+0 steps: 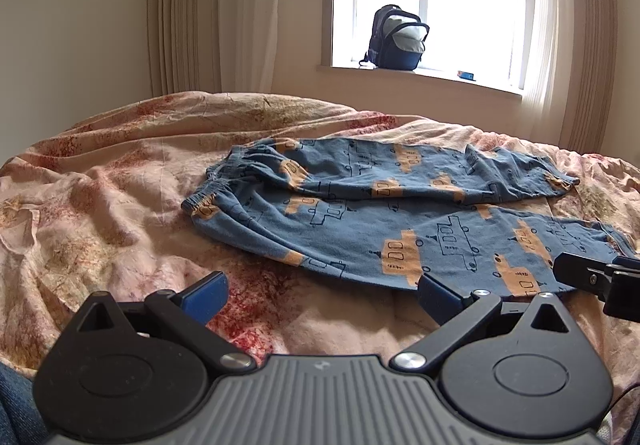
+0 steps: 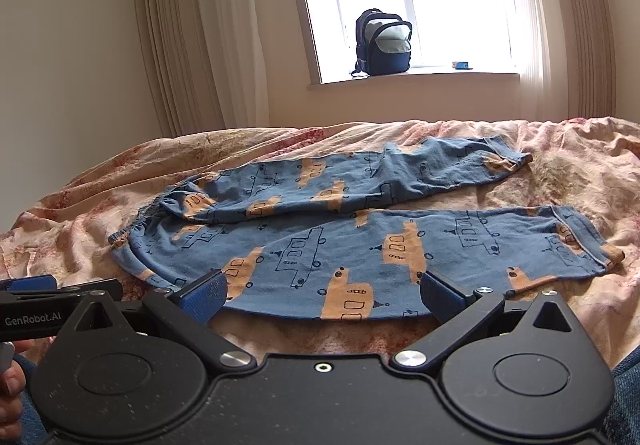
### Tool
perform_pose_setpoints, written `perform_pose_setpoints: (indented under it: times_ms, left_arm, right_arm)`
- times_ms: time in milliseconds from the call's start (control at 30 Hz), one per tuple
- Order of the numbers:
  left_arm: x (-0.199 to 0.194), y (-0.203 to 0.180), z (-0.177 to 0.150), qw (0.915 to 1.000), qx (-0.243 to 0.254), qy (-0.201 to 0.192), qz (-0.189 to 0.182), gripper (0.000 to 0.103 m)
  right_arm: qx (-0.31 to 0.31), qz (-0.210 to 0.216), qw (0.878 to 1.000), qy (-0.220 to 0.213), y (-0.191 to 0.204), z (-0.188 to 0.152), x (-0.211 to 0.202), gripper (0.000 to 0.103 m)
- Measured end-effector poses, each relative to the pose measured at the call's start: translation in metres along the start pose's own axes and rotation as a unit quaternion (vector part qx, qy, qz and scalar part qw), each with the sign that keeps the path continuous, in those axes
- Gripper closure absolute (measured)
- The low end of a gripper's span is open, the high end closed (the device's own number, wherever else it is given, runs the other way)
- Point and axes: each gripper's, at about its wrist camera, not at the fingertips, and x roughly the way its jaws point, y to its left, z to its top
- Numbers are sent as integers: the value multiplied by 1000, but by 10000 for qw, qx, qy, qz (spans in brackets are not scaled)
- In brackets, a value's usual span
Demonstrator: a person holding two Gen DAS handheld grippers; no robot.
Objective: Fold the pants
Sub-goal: 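Grasp the waistband of the blue pants with the left and right grippers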
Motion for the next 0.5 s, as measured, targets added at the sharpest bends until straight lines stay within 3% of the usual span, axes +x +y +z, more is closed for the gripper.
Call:
perform_pose_setpoints:
  times_ms: [300,500]
  left_arm:
    - [20,7,11,9982,-261,538,3,0]
    - [43,20,45,9950,-465,742,-483,0]
  right_arm:
    - [388,98,9991,162,-9,2,7,0]
    - [604,508,9967,185,-20,23,21,0]
